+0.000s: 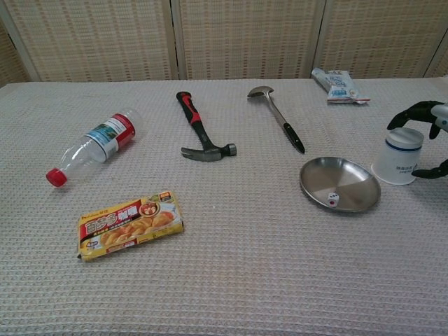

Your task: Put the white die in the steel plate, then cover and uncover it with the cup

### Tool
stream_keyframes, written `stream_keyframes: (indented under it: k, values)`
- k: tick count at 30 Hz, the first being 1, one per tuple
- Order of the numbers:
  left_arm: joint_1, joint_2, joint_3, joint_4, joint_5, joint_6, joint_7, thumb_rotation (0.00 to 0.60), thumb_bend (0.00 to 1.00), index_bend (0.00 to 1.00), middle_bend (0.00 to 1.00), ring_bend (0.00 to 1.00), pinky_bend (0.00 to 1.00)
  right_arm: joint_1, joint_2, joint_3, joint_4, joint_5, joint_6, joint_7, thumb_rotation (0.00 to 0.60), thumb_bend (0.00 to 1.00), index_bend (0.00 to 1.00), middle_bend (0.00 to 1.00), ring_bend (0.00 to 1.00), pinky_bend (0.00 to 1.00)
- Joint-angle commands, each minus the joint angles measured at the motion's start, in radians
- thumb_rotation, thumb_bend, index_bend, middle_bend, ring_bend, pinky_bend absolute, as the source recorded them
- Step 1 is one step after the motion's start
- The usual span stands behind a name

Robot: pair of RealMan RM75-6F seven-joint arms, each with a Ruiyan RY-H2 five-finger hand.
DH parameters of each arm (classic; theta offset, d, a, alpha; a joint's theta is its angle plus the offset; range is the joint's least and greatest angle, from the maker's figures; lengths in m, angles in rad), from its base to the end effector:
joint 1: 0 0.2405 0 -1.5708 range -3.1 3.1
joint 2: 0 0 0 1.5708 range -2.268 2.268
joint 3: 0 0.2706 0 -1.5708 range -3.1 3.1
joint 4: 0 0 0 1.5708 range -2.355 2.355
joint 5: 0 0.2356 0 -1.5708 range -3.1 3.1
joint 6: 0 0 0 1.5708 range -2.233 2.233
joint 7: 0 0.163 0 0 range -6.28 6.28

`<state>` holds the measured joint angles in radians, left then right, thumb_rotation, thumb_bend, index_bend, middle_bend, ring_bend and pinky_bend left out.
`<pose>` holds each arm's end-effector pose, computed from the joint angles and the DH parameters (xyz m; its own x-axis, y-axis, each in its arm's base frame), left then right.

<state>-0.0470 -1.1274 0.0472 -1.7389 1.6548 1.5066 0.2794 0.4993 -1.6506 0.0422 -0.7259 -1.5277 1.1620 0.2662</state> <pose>-0.2939 0.1646 0.1094 0.5323 0.0602 0.8444 0.8418 -0.1431 -0.5205 -0.3486 -0.3695 0.0132 0.5221 -0.1001 0.8470 -0.8350 -0.2624 0.4837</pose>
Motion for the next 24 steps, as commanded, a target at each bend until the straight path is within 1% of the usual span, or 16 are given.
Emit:
stream_keyframes:
  k: [1,7,14,19,24]
  values:
    - [0.0,0.0,0.0,0.0,-0.001,-0.001,0.0,0.6,0.35,0.09,0.13,0.09,0.18,0.0,-0.001,0.0,0.002,-0.004,0.009,0.008,0.6,0.04,0.31,0.24,0.11,0.43]
    - [-0.001,-0.001,0.0,0.0,-0.001,-0.003,0.002,0.6,0.35,0.09,0.13,0.09,0.18,-0.001,0.004,0.006,-0.004,-0.007,0.034,0.025,0.6,0.04,0.31,0.24,0.11,0.43]
    - [-0.001,-0.001,0.0,0.0,-0.001,-0.001,0.003,0.6,0.35,0.09,0.13,0.09,0.18,-0.003,0.008,0.01,-0.011,-0.006,0.043,0.028,0.6,0.04,0.26,0.23,0.11,0.44]
    - [-0.001,-0.001,0.001,-0.001,-0.001,-0.003,0.004,0.6,0.35,0.09,0.13,0.09,0.18,0.002,0.0,0.011,-0.004,0.0,0.026,0.033,0.6,0.04,0.22,0.21,0.11,0.46]
    - [-0.001,-0.002,0.001,0.0,-0.002,-0.003,0.004,0.6,0.35,0.09,0.13,0.09,0.18,0.014,-0.022,0.011,0.016,0.004,-0.001,0.034,0.6,0.04,0.22,0.21,0.11,0.48]
